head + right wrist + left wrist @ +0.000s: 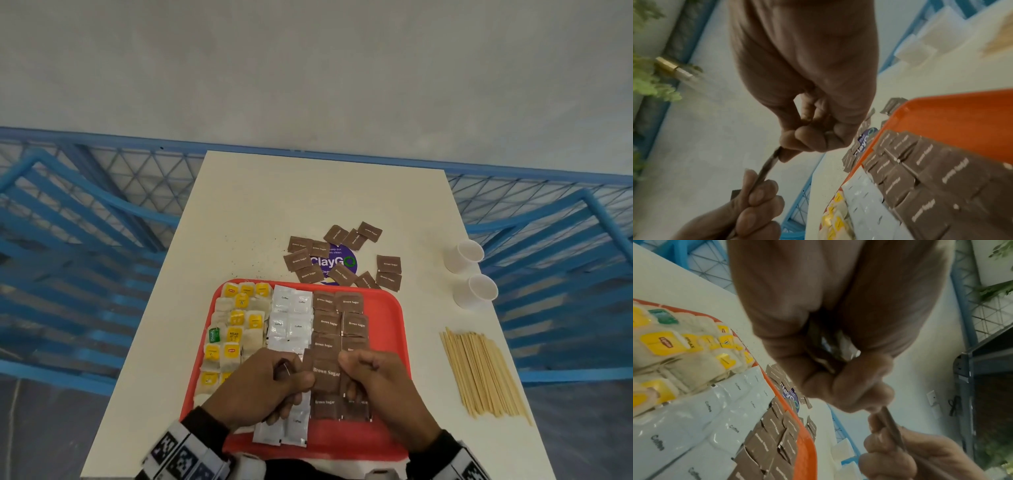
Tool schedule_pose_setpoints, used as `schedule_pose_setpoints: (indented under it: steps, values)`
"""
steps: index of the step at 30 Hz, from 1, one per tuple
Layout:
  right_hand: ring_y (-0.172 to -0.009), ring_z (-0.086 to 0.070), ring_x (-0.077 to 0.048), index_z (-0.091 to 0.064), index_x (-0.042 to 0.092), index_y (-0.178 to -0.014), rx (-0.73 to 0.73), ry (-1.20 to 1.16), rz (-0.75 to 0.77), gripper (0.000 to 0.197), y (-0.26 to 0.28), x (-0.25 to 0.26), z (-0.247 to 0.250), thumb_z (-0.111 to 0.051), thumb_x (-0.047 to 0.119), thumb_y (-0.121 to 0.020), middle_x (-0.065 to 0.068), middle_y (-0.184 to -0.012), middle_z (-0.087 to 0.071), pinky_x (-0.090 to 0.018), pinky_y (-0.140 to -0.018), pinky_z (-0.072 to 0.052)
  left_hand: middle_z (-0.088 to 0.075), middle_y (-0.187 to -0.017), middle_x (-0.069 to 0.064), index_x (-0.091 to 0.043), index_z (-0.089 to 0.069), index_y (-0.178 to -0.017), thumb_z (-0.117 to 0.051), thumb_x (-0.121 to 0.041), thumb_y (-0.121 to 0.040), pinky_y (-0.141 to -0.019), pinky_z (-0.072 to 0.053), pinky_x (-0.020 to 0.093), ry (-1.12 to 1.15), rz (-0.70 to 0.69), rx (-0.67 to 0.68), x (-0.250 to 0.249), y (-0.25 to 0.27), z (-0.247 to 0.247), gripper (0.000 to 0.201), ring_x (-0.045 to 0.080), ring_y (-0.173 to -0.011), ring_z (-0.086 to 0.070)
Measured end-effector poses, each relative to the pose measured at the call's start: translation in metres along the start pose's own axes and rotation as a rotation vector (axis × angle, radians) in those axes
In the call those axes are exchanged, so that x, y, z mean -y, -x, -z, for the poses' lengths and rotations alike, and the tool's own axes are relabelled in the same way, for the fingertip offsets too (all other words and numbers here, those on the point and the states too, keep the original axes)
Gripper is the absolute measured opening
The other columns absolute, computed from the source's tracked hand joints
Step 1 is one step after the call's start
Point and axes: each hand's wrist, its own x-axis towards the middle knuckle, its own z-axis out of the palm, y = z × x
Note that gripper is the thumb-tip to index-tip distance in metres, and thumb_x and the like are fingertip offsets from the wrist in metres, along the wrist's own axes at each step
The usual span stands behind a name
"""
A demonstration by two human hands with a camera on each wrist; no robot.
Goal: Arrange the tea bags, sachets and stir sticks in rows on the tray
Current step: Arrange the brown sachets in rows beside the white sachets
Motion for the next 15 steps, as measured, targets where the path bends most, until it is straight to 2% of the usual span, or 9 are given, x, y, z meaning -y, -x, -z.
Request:
schedule_pose_setpoints:
  steps: [4, 7, 10, 12, 15]
  values:
    - [-0.048, -0.047, -0.015, -0.065, 0.007, -0.069, 0.033, -0.205, -0.112, 0.038, -0.0007, -0.0036, 0.0003, -0.065, 0.040, -0.086, -0.008, -0.056, -0.057, -0.028, -0.050, -0.033, -0.060, -0.054, 0.002, -0.020, -0.064, -0.068, -0.065, -0.029, -0.094, -0.042, -0.039, 0.022, 0.062, -0.034, 0.017, 0.0016, 0.0008, 0.0022, 0.028, 0.013, -0.042, -0.048]
    - [-0.048, -0.047, -0.012, -0.066, 0.006, -0.074, 0.059, -0.127, -0.082, 0.037, -0.0006, -0.0020, 0.0034, -0.061, 0.039, -0.091, -0.006, -0.058, -0.058, -0.024, -0.047, -0.033, -0.061, -0.052, 0.000, -0.015, -0.063, -0.070, -0.065, -0.021, -0.095, -0.041, -0.038, 0.022, 0.059, -0.004, 0.037, 0.0019, 0.0011, 0.0011, 0.026, 0.009, -0.038, -0.048]
    - [-0.048, -0.044, -0.010, -0.064, 0.014, -0.066, 0.036, -0.092, -0.056, 0.038, -0.0018, -0.0030, 0.0057, -0.060, 0.042, -0.092, -0.004, -0.058, -0.057, -0.023, -0.047, -0.030, -0.062, -0.051, 0.000, -0.010, -0.061, -0.071, -0.064, -0.017, -0.096, -0.040, -0.037, 0.022, 0.059, 0.010, 0.042, 0.0044, 0.0007, 0.0023, 0.025, 0.008, -0.037, -0.048]
    - [-0.049, -0.044, -0.011, -0.067, 0.015, -0.070, 0.043, -0.069, -0.026, 0.033, -0.0027, -0.0028, 0.0048, -0.065, 0.041, -0.089, -0.004, -0.060, -0.057, -0.022, -0.048, -0.034, -0.062, -0.052, 0.000, -0.009, -0.061, -0.072, -0.064, -0.017, -0.096, -0.040, -0.037, 0.022, 0.066, 0.014, 0.030, 0.0061, -0.0001, 0.0027, 0.025, 0.008, -0.038, -0.049]
    - [-0.055, -0.053, -0.009, -0.074, 0.009, -0.083, 0.057, -0.010, 0.012, 0.014, -0.0042, -0.0021, 0.0031, -0.077, 0.023, -0.082, -0.003, -0.068, -0.067, -0.020, -0.055, -0.044, -0.063, -0.052, 0.000, -0.007, -0.061, -0.075, -0.064, -0.015, -0.096, -0.039, -0.037, 0.021, 0.048, 0.037, 0.033, 0.0070, -0.0021, 0.0007, 0.023, 0.007, -0.036, -0.049]
